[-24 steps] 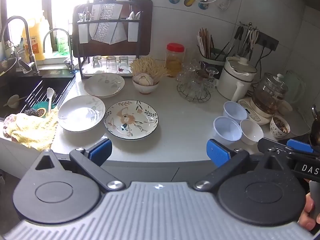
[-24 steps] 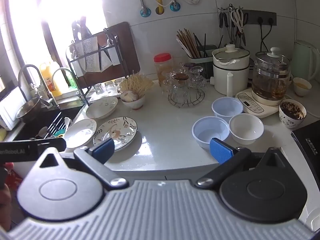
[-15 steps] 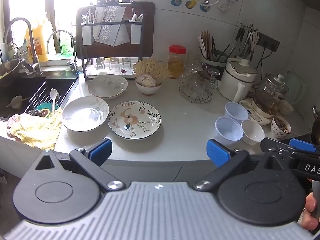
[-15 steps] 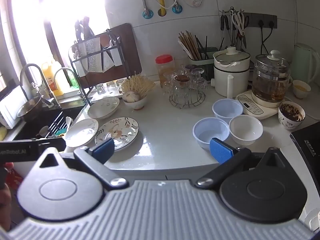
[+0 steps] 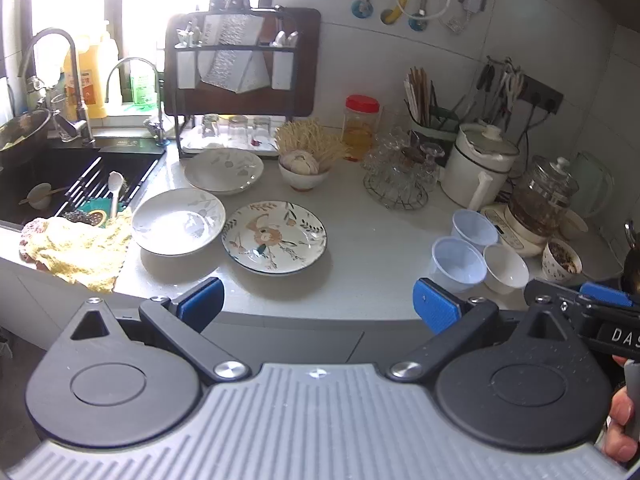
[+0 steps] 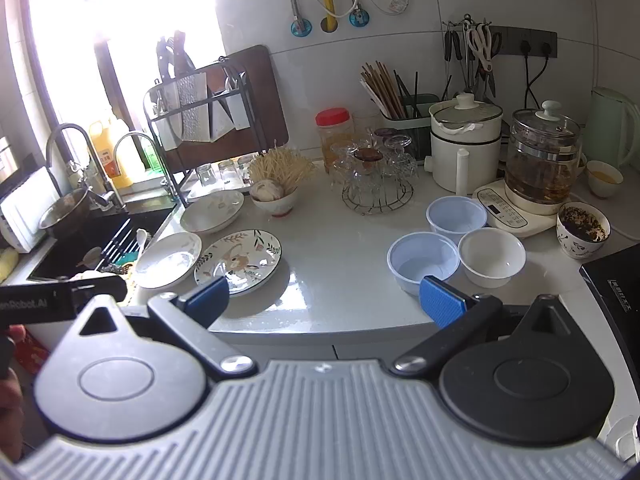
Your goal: Organize plates and bowls
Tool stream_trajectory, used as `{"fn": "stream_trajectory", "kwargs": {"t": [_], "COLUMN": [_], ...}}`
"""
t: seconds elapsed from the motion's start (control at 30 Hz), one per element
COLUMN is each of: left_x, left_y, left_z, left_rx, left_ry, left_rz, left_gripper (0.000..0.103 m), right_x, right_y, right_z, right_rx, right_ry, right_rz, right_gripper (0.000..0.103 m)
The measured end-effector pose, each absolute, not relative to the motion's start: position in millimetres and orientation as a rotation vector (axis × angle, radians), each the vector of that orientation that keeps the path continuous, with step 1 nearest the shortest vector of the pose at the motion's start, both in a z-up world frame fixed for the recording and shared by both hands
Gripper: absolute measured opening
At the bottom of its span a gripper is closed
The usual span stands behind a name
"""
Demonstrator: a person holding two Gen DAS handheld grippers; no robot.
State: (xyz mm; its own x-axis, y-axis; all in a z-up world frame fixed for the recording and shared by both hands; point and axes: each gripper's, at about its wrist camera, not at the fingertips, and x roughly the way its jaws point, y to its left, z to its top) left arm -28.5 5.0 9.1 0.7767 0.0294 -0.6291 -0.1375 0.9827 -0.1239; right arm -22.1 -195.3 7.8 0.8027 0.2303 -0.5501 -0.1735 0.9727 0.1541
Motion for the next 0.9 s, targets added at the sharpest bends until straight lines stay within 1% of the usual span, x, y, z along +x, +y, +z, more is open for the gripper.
{"fn": "stream_trajectory", "kwargs": {"t": [0.4, 0.9], "left_x": [-34.8, -25.0], "left_y": [11.7, 13.5], "left_z": [7.4, 0.9], "left_rx": [-0.160, -0.158], "left_ry": [0.677, 0.710], "left_rz": [0.128, 0.116], "left_gripper": [0.102, 0.102], "right_x": [-23.2, -18.4], "right_y": [-193.9, -191.8], "right_z": [5.2, 1.9], "right_rx": [0.094, 0.078], "right_ry": [0.603, 0.609], "right_rz": [0.218, 0.225], "right_gripper": [0.103, 0.103]}}
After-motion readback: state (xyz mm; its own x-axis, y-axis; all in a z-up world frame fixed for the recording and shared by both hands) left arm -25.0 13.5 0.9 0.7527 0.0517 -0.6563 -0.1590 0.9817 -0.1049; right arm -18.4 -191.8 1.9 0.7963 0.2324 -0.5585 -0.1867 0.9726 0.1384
